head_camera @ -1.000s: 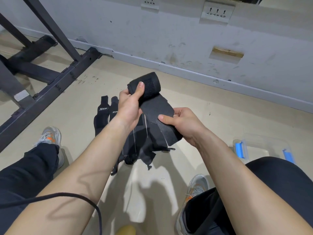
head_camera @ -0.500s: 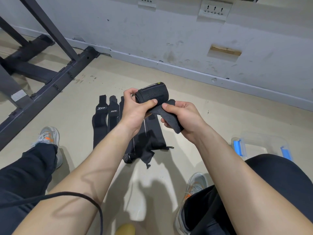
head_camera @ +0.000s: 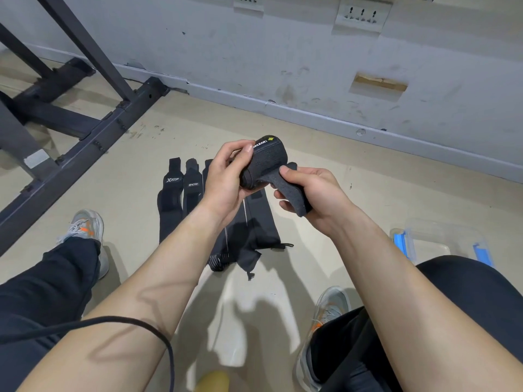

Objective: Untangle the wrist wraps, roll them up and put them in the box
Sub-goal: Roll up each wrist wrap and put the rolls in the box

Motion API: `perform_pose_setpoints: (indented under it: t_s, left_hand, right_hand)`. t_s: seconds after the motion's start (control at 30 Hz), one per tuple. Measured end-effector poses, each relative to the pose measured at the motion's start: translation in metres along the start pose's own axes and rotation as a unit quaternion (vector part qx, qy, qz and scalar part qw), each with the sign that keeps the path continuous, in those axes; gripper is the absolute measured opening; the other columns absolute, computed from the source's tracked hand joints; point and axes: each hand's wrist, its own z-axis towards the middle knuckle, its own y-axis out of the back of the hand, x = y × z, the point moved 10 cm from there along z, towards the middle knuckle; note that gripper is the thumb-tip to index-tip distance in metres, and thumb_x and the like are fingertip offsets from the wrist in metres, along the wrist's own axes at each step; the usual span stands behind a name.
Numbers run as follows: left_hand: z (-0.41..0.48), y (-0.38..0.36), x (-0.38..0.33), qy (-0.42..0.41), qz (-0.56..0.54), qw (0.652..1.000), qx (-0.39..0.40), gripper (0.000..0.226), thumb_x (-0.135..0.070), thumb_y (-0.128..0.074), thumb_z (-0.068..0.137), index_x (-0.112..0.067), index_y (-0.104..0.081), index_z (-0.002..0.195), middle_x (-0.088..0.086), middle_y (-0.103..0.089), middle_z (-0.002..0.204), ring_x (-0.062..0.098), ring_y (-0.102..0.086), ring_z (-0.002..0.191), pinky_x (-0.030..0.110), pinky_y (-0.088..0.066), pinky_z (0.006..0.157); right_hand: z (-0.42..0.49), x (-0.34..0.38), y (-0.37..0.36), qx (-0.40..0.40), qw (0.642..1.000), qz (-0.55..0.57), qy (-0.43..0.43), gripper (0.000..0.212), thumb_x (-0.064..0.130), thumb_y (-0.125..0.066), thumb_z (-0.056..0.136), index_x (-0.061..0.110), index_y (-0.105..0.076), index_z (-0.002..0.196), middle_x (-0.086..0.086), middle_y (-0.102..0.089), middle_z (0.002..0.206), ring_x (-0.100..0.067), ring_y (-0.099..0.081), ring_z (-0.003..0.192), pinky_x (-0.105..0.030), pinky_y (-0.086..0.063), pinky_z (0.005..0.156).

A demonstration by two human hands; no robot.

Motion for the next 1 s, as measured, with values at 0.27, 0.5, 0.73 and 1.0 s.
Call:
perform_pose_setpoints:
  t_s: [0.27, 0.5, 0.73, 1.0]
  left_hand:
    - [0.007, 0.015, 0.004, -0.011, 0.062, 0.997, -0.043, 0.012, -0.021, -0.075, 0.088, -0.027, -0.075, 0.098, -0.002, -0.068, 0.104, 0.021, -0.065, 0.092, 0.044, -0.057, 0.074]
    - [0.002, 0.005, 0.009, -0.013, 0.102, 0.995, -0.015, 0.013, -0.016, -0.074, 0.092, -0.026, -0.075, 0.1, 0.007, -0.065, 0.111, 0.021, -0.067, 0.091, 0.036, -0.059, 0.069]
    - [-0.011, -0.007, 0.031, 0.054, 0.063, 0.996, 0.015, 0.014, -0.016, -0.059, 0.101, -0.019, -0.072, 0.105, 0.011, -0.067, 0.112, 0.027, -0.069, 0.099, 0.054, -0.062, 0.075]
    - [-0.02, -0.011, 0.036, 0.11, 0.0, 0.993, 0.044, 0.026, -0.043, -0.052, 0.105, -0.02, -0.065, 0.107, 0.011, -0.069, 0.11, 0.035, -0.069, 0.103, 0.068, -0.055, 0.089]
  right_hand:
    - [0.0, 0.01, 0.015, -0.081, 0.992, -0.092, 0.032, 0.024, 0.018, -0.075, 0.091, 0.011, -0.058, 0.106, -0.007, -0.067, 0.063, -0.017, -0.058, 0.046, -0.025, -0.049, 0.047]
    - [-0.006, 0.031, 0.007, -0.057, 0.985, -0.098, 0.13, 0.019, 0.019, -0.071, 0.095, 0.007, -0.067, 0.081, 0.002, -0.062, 0.056, -0.011, -0.052, 0.042, -0.022, -0.042, 0.044]
    - [-0.004, 0.033, 0.005, 0.014, 0.996, 0.031, 0.078, 0.029, -0.004, -0.043, 0.092, 0.001, -0.071, 0.085, -0.016, -0.071, 0.079, -0.028, -0.072, 0.066, -0.028, -0.059, 0.059]
    - [-0.007, 0.035, -0.006, 0.099, 0.988, -0.043, 0.111, 0.027, -0.015, -0.068, 0.083, 0.007, -0.069, 0.098, -0.009, -0.075, 0.082, -0.018, -0.074, 0.072, -0.024, -0.06, 0.07]
